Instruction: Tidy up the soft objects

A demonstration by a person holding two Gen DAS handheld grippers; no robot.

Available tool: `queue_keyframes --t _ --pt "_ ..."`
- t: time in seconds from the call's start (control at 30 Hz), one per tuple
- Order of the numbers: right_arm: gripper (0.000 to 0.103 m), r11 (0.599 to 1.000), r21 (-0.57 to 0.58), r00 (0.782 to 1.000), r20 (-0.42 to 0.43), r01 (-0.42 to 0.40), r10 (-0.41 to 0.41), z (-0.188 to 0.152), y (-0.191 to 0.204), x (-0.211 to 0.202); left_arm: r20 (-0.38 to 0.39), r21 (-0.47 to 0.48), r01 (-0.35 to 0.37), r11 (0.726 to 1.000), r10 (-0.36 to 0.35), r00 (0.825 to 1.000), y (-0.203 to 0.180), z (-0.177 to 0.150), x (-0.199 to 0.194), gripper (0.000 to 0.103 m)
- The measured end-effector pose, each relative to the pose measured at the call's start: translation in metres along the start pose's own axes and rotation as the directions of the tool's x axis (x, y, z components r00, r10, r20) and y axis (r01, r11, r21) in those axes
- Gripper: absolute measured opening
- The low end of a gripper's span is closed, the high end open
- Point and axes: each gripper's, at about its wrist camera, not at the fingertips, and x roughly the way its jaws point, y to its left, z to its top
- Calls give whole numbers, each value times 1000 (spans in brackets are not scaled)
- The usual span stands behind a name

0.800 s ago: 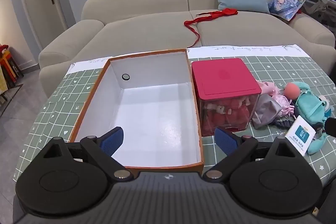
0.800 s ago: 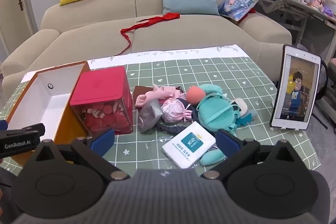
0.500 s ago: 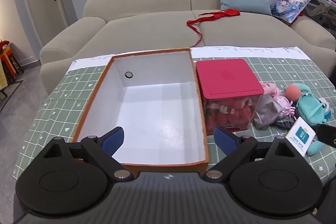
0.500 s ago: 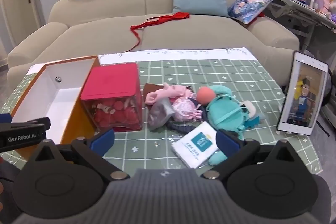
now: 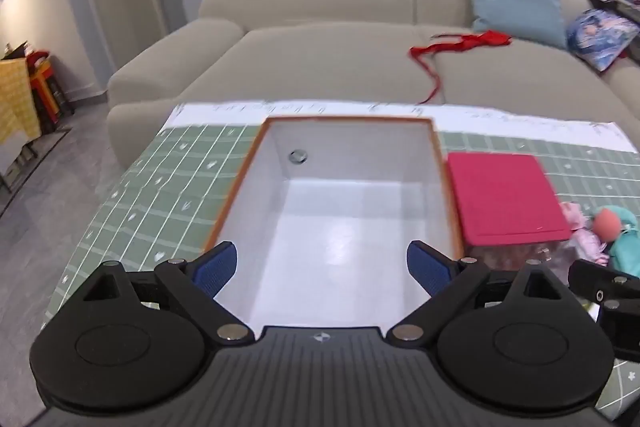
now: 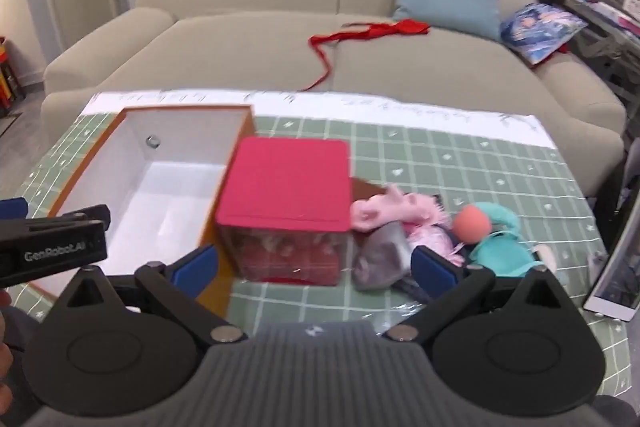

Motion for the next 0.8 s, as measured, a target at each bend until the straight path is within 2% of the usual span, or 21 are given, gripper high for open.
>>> queue_keyframes --t 0.2,0.53,0.8 --pt "100 999 -37 998 -45 -34 33 -1 21 8 -87 -25 -20 999 18 996 14 -5 11 103" --pt "100 999 -24 999 -51 -22 21 -2 19 2 -98 -30 17 999 -20 995 16 -1 8 103" --pt "100 1000 -24 998 -53 -17 16 -3 21 1 -98 -29 21 999 -24 995 15 -1 9 103"
